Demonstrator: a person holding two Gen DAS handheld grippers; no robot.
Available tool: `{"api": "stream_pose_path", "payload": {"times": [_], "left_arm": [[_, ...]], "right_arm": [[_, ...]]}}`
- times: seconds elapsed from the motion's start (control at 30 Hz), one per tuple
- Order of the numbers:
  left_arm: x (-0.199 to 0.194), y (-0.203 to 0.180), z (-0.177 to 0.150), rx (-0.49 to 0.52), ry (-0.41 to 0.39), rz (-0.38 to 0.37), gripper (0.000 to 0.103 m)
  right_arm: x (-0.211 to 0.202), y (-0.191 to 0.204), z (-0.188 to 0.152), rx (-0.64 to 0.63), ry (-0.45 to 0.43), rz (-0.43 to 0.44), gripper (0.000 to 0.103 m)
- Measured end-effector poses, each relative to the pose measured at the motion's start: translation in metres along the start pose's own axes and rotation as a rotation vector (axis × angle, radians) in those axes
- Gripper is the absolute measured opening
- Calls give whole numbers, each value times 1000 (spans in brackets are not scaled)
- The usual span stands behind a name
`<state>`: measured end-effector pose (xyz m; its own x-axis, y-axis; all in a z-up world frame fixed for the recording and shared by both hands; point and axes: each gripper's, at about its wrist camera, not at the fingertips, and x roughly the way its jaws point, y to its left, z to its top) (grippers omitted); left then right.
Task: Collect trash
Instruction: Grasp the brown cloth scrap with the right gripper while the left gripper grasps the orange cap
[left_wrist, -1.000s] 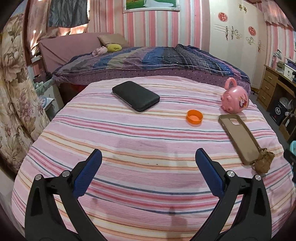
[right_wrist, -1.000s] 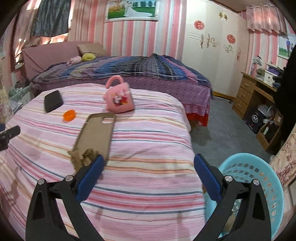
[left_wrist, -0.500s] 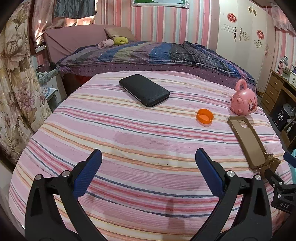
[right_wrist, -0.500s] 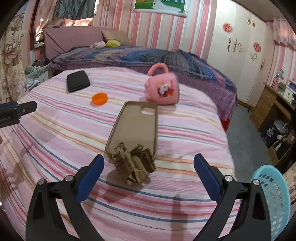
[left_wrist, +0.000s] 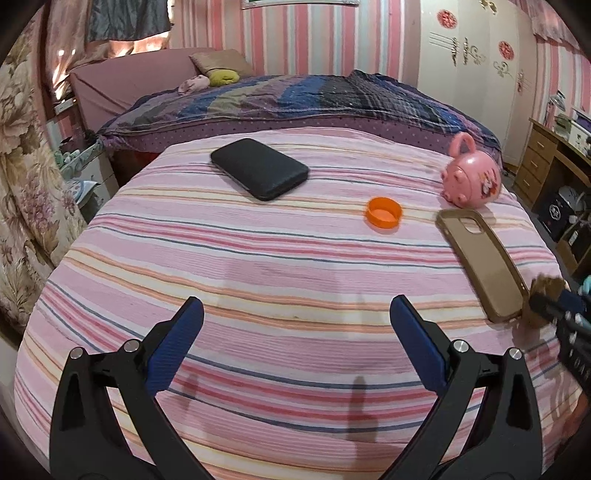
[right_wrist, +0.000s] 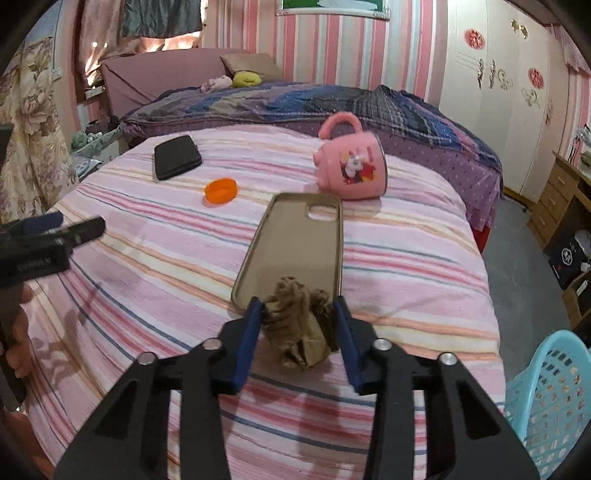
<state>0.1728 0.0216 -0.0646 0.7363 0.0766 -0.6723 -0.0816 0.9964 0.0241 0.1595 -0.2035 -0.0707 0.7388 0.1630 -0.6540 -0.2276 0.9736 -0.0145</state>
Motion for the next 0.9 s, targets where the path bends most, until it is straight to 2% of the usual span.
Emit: {"api": "stream_pose_path", "payload": {"times": [0.13,0.33,0.67,0.83,0.9], "left_arm": [[2,-12,3,18,2,-10,98],[14,-23,16,-16,21,-63,98],[67,-50,53,4,55,-77,96],[103,-66,67,60,114,-77,82],[117,-68,70,54,156,-98,72]], "right_arm": [[-1,-10,4,34,-22,-6,27],[-2,-30,10,89,-53,-17,26],[3,-63,18,134,-79,-44,26],[4,-73,18,150,-77,-49,26],[3,-76,18,156,-76,-51,26]]}}
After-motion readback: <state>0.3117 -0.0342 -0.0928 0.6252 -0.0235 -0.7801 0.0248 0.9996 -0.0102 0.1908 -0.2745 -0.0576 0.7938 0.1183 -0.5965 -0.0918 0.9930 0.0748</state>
